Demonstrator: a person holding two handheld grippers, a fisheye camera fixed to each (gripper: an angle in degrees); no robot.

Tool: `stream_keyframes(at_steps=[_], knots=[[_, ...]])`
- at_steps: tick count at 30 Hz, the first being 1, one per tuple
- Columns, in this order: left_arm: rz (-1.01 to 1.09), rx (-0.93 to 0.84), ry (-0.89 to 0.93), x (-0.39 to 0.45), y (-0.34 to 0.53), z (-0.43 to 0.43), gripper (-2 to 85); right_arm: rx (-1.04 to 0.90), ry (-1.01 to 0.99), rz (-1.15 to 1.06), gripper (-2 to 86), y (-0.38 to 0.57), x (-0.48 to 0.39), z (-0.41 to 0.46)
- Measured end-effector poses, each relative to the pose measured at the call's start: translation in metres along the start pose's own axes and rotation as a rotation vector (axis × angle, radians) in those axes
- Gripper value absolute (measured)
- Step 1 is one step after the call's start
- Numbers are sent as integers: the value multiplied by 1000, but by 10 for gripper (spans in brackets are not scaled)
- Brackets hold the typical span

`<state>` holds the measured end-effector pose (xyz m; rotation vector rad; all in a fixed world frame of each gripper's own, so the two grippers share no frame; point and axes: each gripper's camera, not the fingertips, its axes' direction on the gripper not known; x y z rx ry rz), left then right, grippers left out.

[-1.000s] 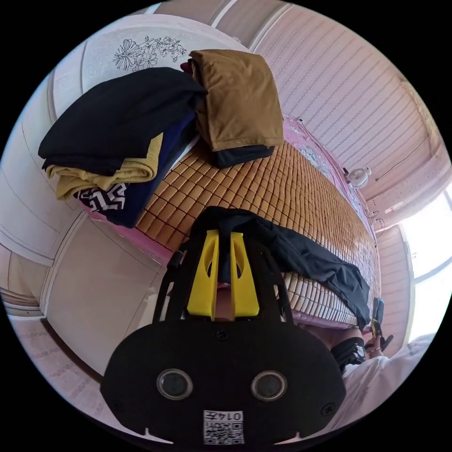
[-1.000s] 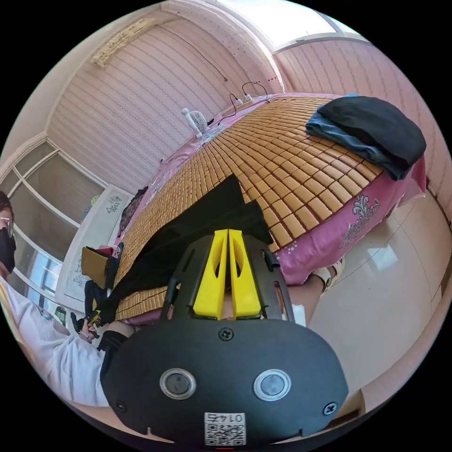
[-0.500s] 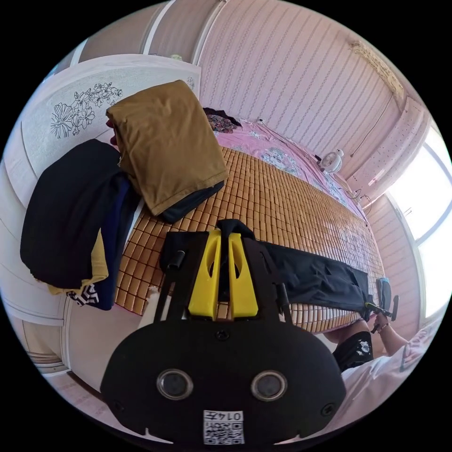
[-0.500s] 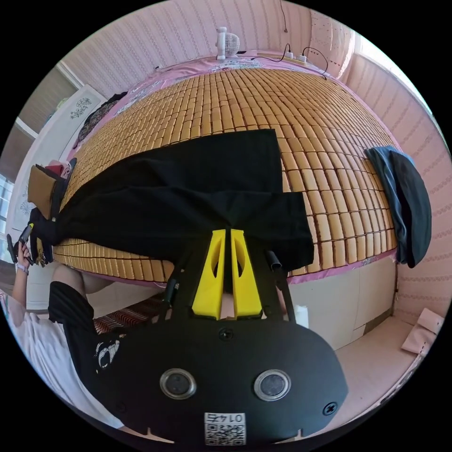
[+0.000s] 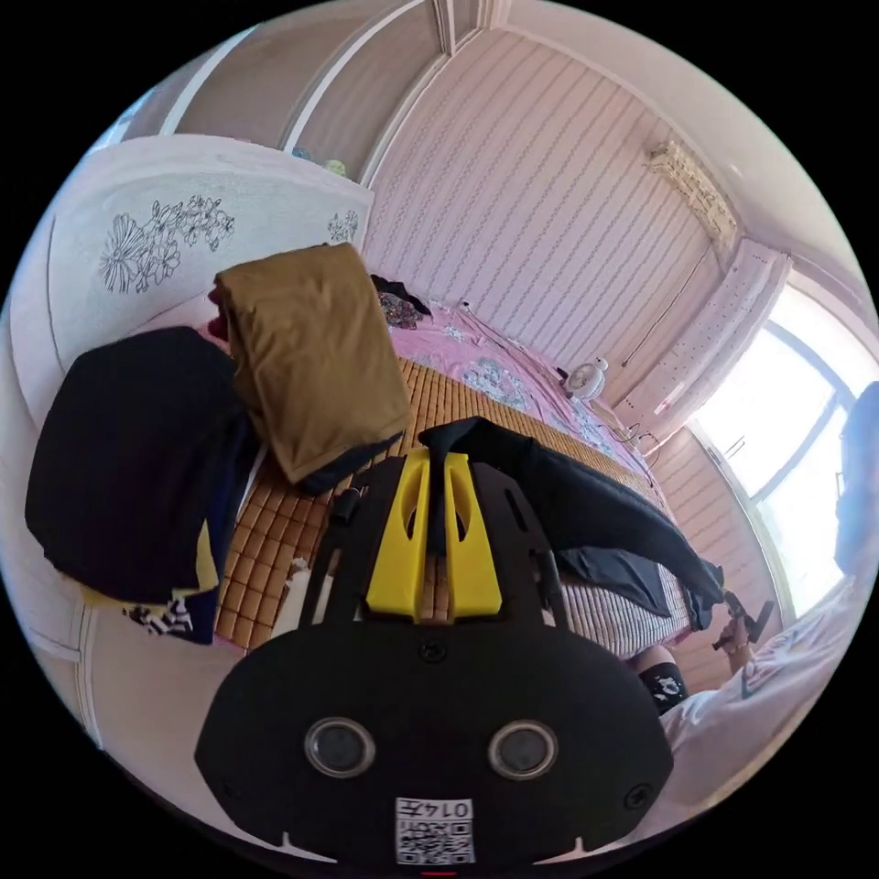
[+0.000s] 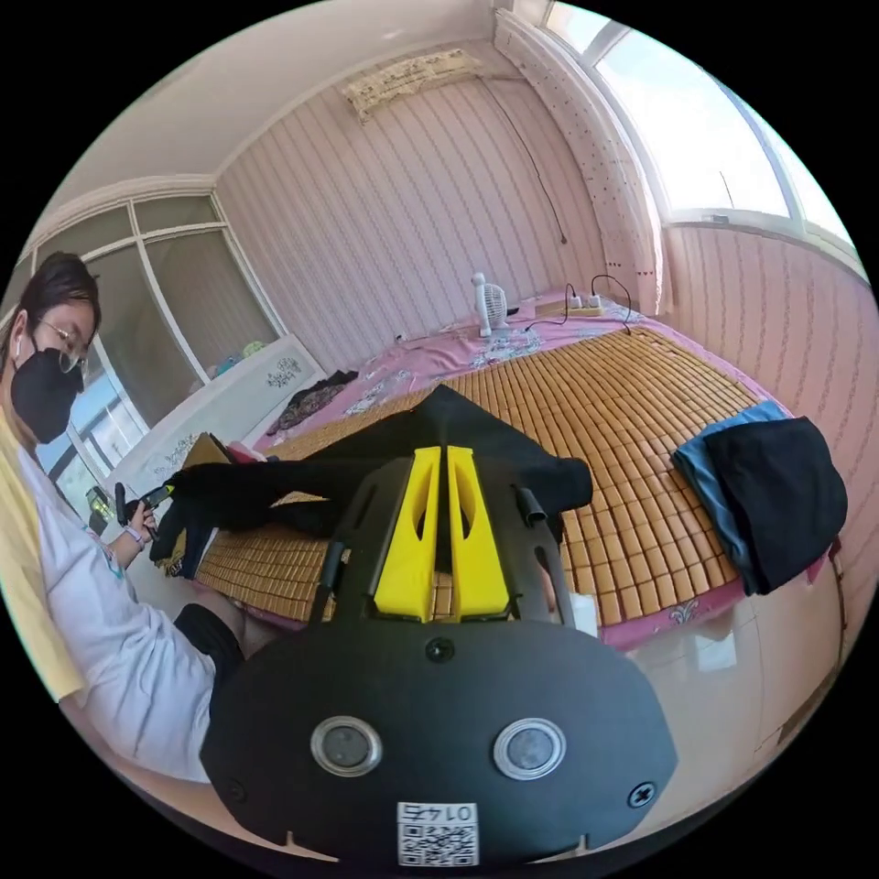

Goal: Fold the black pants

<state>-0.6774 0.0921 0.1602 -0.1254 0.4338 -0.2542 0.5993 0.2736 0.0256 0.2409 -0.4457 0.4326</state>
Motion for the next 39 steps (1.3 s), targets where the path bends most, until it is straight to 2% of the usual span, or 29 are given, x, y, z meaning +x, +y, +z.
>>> stream_keyframes(at_steps=[2,3,4,5,7,12,14,18,23,27,30,32,38,39], knots=[[-179,-190,-17,-38,42,13,35,-127,66,45,22,24,3,20],[-212,-231,-39,-45,53,17,39,-173,120,74,28,38,6,32],[-252,-299,-115,-56,71,21,49,-197,144,116,36,45,10,42],[-277,-337,-199,-61,83,22,49,-201,140,131,40,47,11,45],[-273,-367,-242,-60,89,23,49,-184,120,137,49,37,8,59],[-71,-341,-364,-21,57,39,49,-247,200,36,49,-14,-14,117],[27,-257,-287,10,36,44,47,-280,228,-14,48,-32,-23,148],[114,-225,-132,43,25,32,30,-297,294,-119,59,-58,-36,211],[64,-288,-357,45,46,0,24,-374,332,-33,56,-66,-27,263],[71,-269,-396,56,38,3,23,-308,387,-39,35,-69,-35,275],[61,-303,-366,64,23,53,-2,-305,408,-63,24,-77,-39,285],[60,-358,-350,71,18,116,-8,-298,397,-40,19,-83,-37,290],[-8,-461,-418,82,18,249,-10,-282,381,-40,9,-98,-31,303],[1,-417,-441,86,15,251,-10,-282,381,-65,9,-102,-31,306]])
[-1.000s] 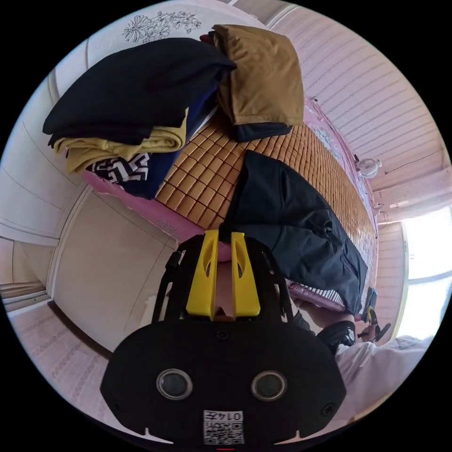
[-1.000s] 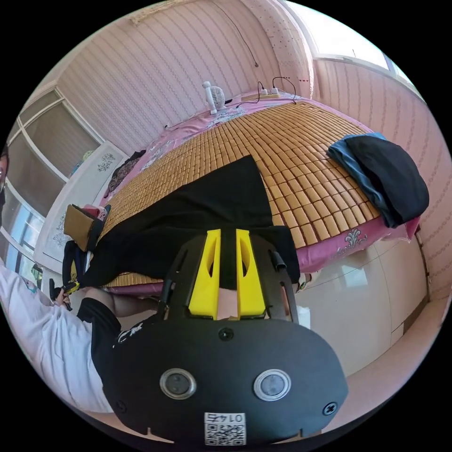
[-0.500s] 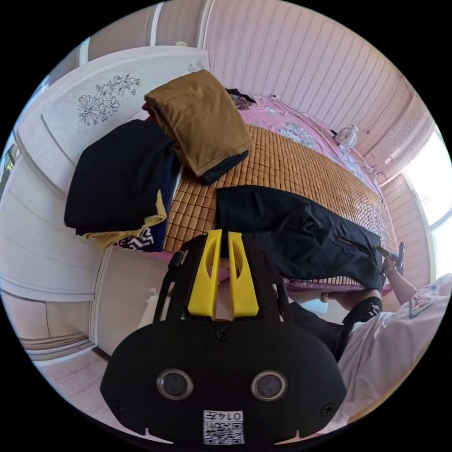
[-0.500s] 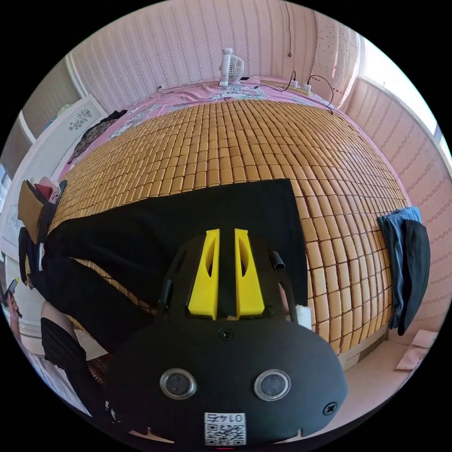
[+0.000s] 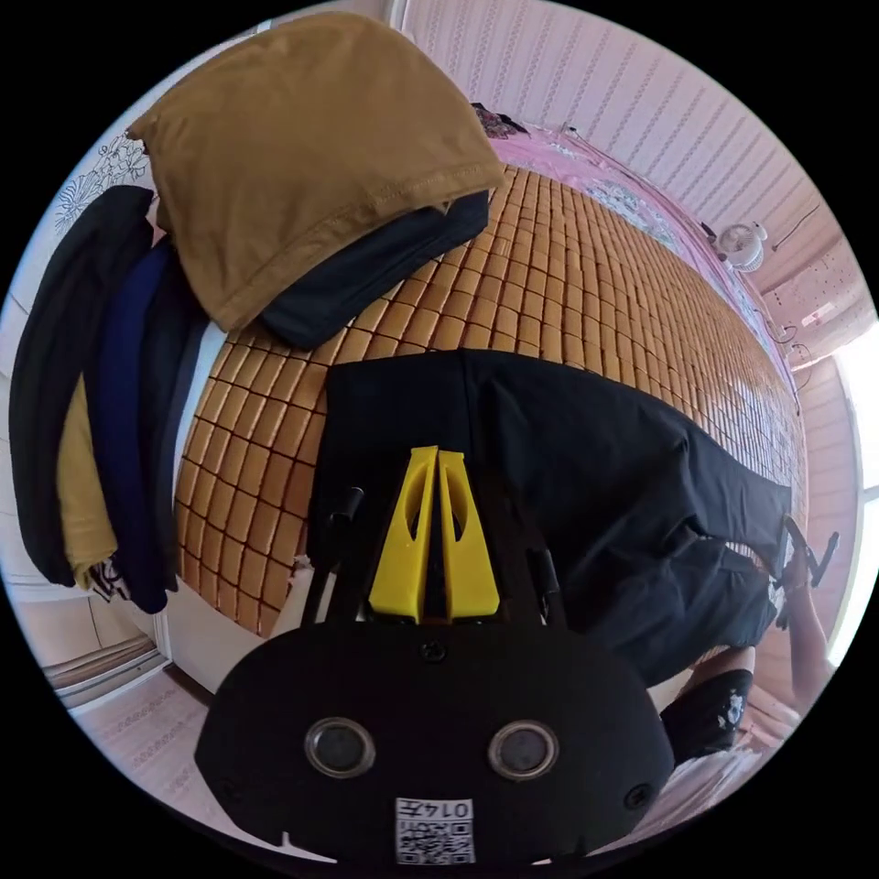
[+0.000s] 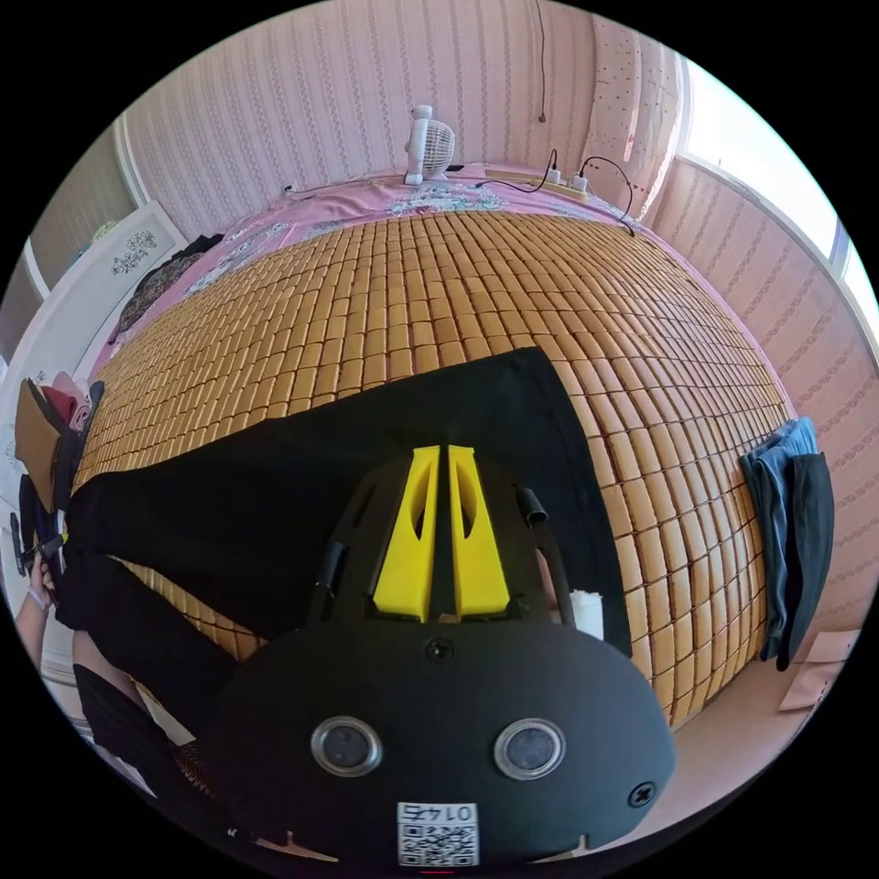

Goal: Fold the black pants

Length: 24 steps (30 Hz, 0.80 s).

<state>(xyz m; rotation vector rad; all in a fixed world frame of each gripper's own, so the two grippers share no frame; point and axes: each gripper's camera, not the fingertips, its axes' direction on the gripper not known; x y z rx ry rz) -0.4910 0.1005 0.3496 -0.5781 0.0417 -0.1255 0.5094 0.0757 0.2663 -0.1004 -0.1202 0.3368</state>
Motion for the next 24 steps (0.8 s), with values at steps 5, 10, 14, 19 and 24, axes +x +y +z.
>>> stream_keyframes(at_steps=[5,10,14,19,24], knots=[[49,-15,-133,32,-36,13,-10,7,1,-49,7,-26,5,12],[90,-20,-142,58,-49,21,-10,-20,20,-38,5,-61,10,30],[57,11,-119,73,-45,26,-10,-77,-27,62,6,-80,26,38],[-10,54,-32,85,-39,17,-10,0,-174,110,19,-61,65,4],[216,217,8,133,-3,-37,-10,111,-253,95,56,24,117,-80]])
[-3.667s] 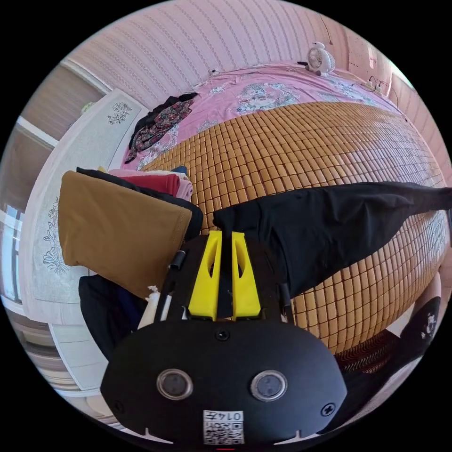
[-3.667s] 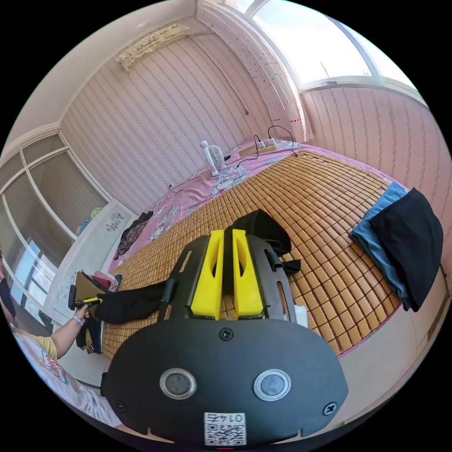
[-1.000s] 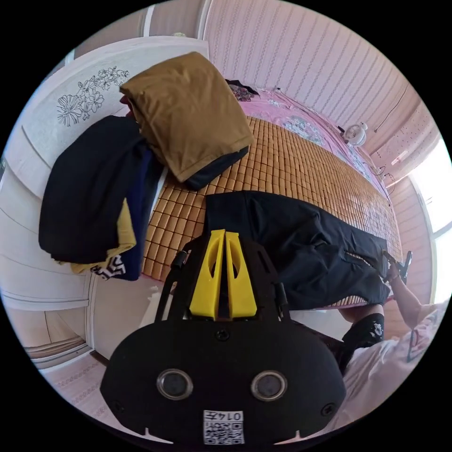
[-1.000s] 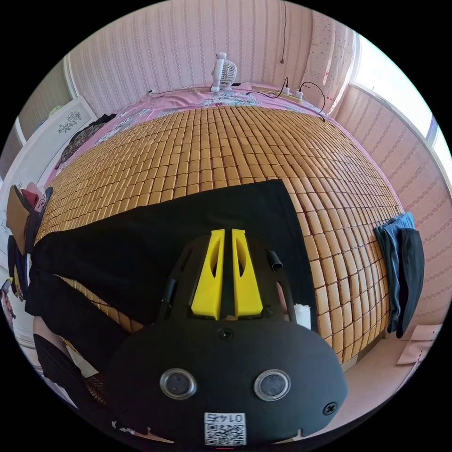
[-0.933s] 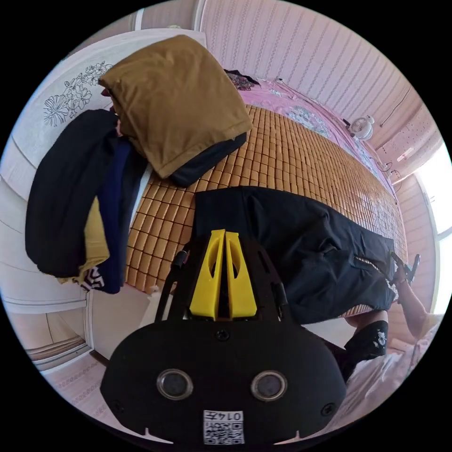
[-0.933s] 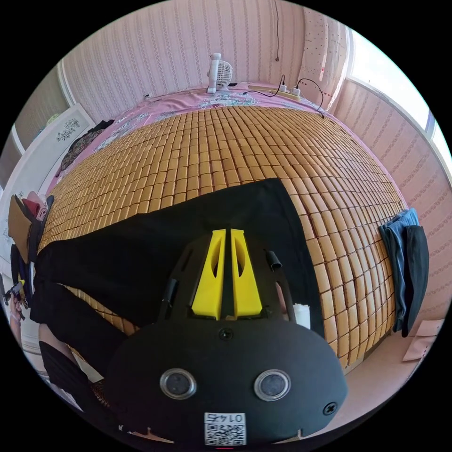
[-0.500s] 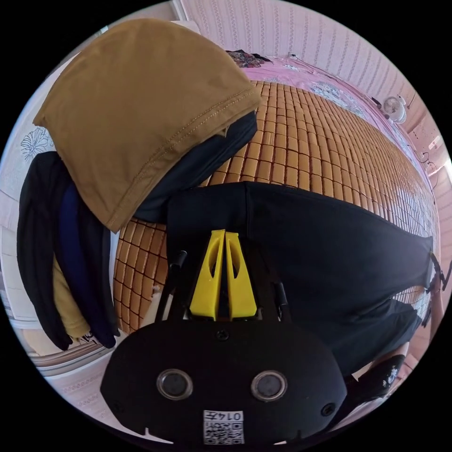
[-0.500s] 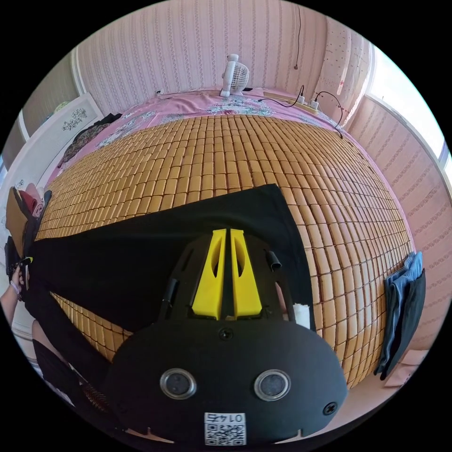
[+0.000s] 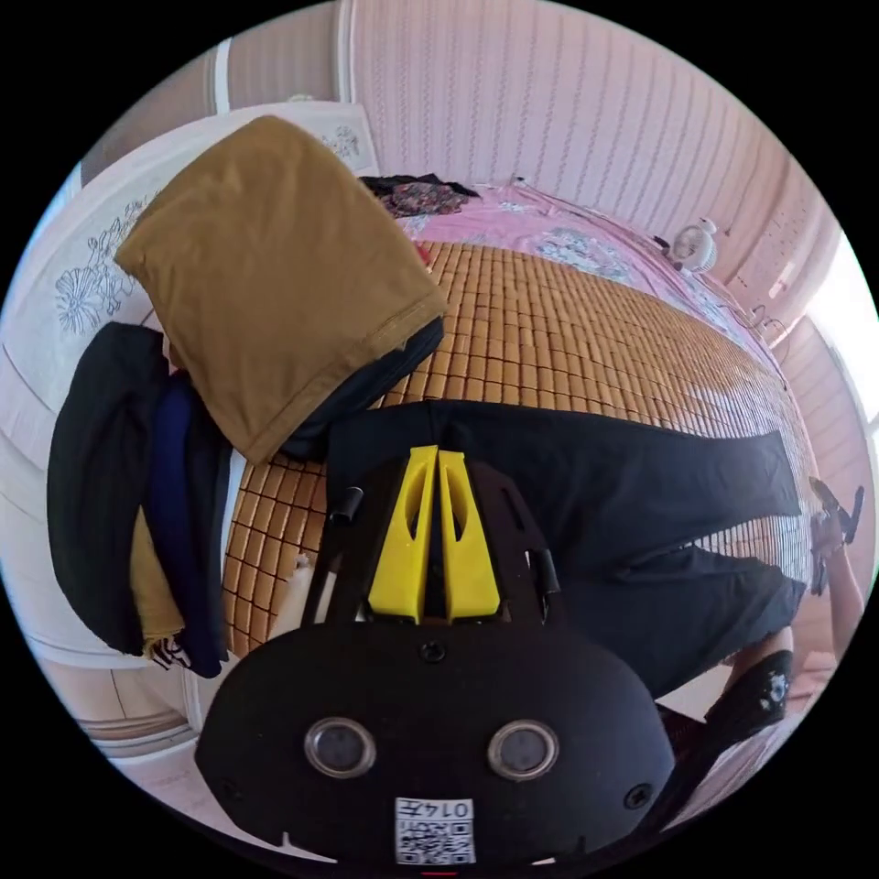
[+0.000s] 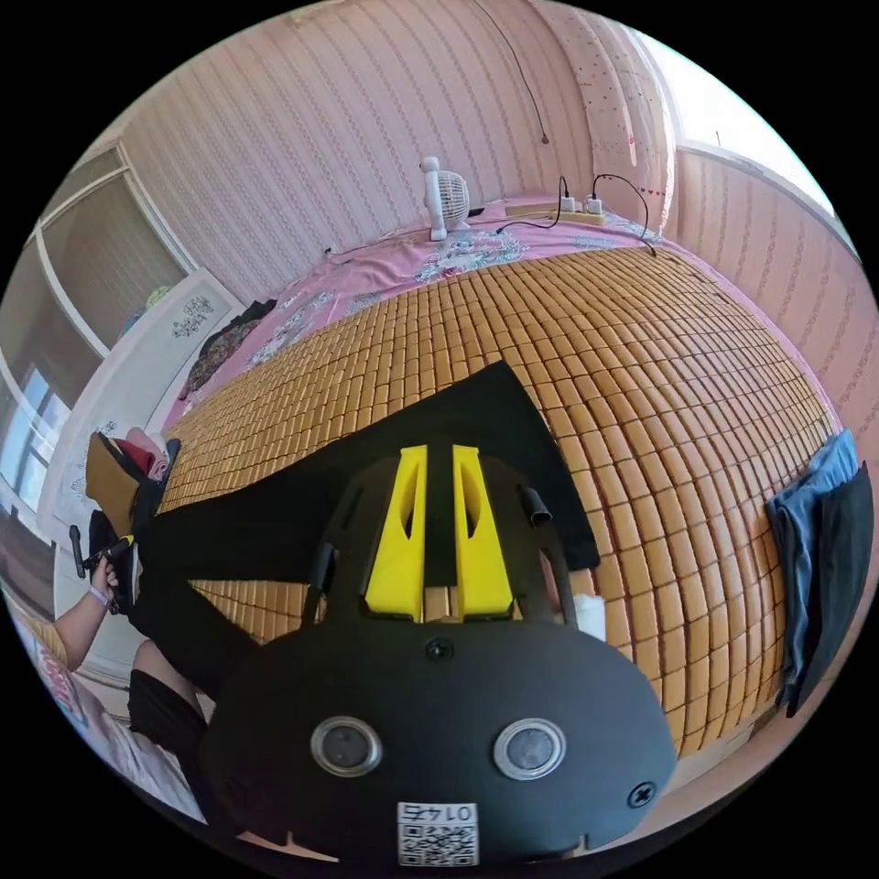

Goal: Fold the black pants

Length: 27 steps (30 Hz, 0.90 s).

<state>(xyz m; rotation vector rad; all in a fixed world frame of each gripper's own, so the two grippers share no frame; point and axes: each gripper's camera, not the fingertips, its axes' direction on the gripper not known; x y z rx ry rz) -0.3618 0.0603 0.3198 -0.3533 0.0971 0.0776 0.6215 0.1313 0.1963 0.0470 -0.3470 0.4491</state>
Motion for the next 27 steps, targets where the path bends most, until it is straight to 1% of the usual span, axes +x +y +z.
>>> stream_keyframes(at_steps=[2,3,5,6,8,9,10,11,13,16,18,20,23,25,27], knots=[[116,-7,77,39,16,-18,-9,-22,53,34,68,38,20,-35],[138,-15,103,49,21,-20,-9,-34,95,68,76,66,34,-56],[217,-76,235,96,42,-22,-8,-41,144,163,86,107,57,-86],[230,-93,272,109,47,-20,-8,-31,146,235,94,134,73,-102],[264,-159,409,160,66,-10,-3,-29,129,346,109,169,99,-119],[273,-180,444,173,70,-6,-1,-39,110,429,123,189,116,-125],[297,-217,506,201,77,0,11,-36,71,511,139,207,131,-130],[350,-250,552,228,82,5,28,-29,44,547,145,215,138,-131],[455,-281,582,270,89,8,39,-6,-70,684,162,244,162,-135],[621,-322,590,329,98,11,50,30,-215,817,164,275,184,-129],[706,-341,575,358,103,13,59,9,-288,857,158,287,196,-121],[806,-349,511,389,110,18,67,10,-329,860,141,293,203,-118],[882,-341,413,416,115,28,72,37,-356,820,93,291,209,-124],[864,-363,359,425,114,39,70,67,-345,729,49,281,204,-138],[816,-363,352,429,111,46,60,94,-353,661,28,269,199,-151]])
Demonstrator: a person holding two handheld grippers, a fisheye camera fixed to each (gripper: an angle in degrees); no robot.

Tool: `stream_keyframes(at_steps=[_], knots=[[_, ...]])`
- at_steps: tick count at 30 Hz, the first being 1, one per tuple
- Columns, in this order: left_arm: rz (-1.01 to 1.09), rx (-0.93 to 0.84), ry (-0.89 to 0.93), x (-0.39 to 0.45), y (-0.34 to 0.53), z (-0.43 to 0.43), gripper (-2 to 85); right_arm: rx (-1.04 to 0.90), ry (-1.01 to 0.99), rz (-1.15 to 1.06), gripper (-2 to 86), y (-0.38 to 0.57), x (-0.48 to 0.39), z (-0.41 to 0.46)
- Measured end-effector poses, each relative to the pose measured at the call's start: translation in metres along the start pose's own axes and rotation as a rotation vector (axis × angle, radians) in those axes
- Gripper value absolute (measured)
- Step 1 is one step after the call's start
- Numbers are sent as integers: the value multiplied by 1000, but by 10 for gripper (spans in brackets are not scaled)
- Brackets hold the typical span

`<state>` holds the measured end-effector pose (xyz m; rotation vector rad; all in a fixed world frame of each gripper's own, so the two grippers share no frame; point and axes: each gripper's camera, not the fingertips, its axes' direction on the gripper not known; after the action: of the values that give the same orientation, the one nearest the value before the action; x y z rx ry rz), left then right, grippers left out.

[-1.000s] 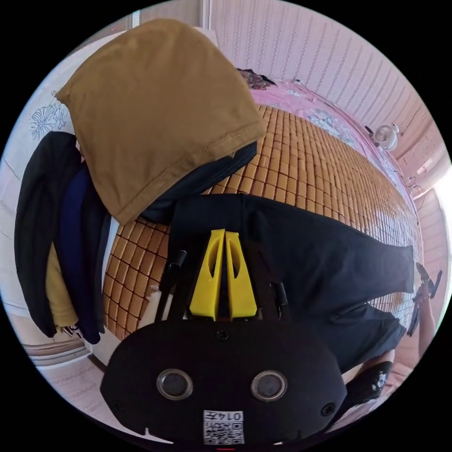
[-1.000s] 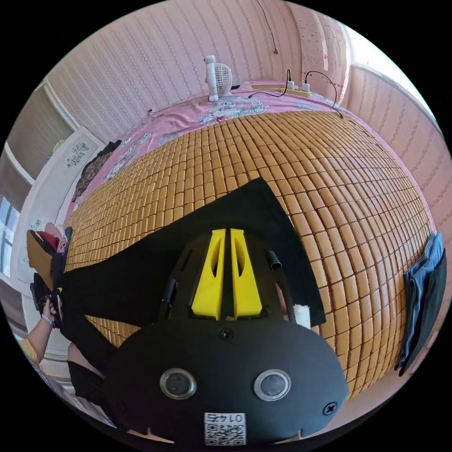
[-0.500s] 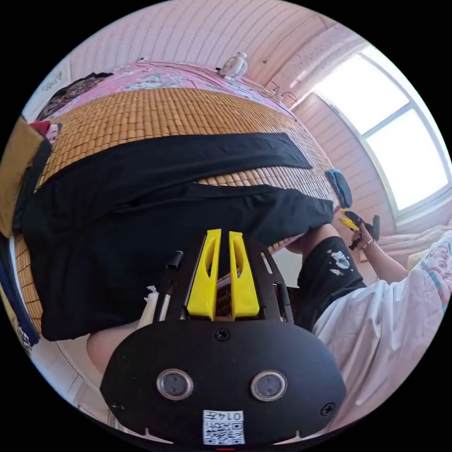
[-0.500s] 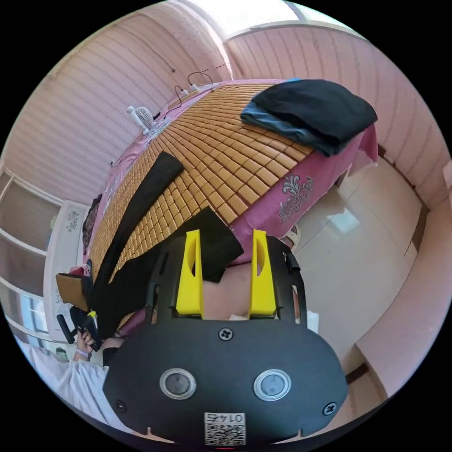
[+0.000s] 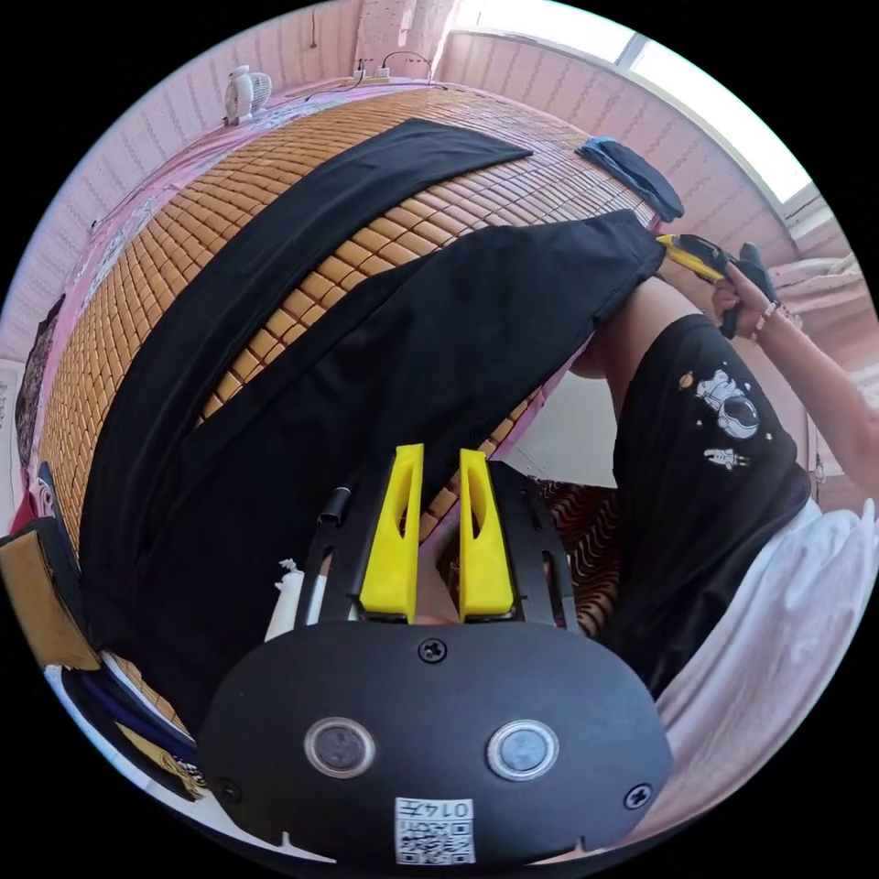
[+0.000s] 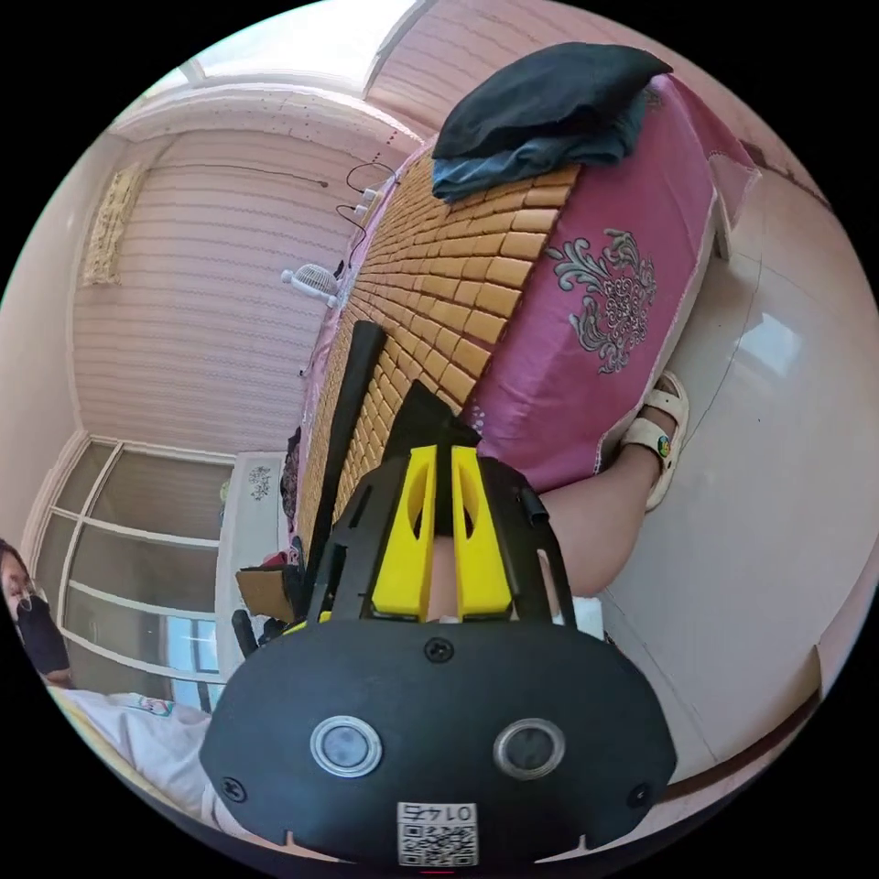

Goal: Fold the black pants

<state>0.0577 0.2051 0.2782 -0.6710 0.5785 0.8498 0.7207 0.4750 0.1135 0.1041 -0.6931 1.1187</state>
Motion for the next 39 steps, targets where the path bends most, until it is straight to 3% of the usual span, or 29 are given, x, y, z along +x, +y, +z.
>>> stream_keyframes(at_steps=[5,11,17,21,29,32,36,39], knots=[[8,-23,-19,15,-18,8,40,23,-89,-141,12,-16,-44,-12],[4,-26,11,25,-30,13,-8,31,-354,-344,8,-45,-139,6],[9,160,10,30,-29,-24,-10,164,-531,-488,8,-38,-193,-12],[31,183,22,35,-27,-31,-10,234,-296,-327,9,-19,-135,-22],[-30,70,221,42,-26,7,-10,71,289,48,32,33,-33,20],[0,95,190,46,-25,-4,-10,119,367,-62,46,37,-58,25],[34,106,78,43,-28,-13,-9,181,518,-374,53,27,-130,54],[85,85,20,42,-45,-9,-7,95,491,-561,63,11,-173,103]])
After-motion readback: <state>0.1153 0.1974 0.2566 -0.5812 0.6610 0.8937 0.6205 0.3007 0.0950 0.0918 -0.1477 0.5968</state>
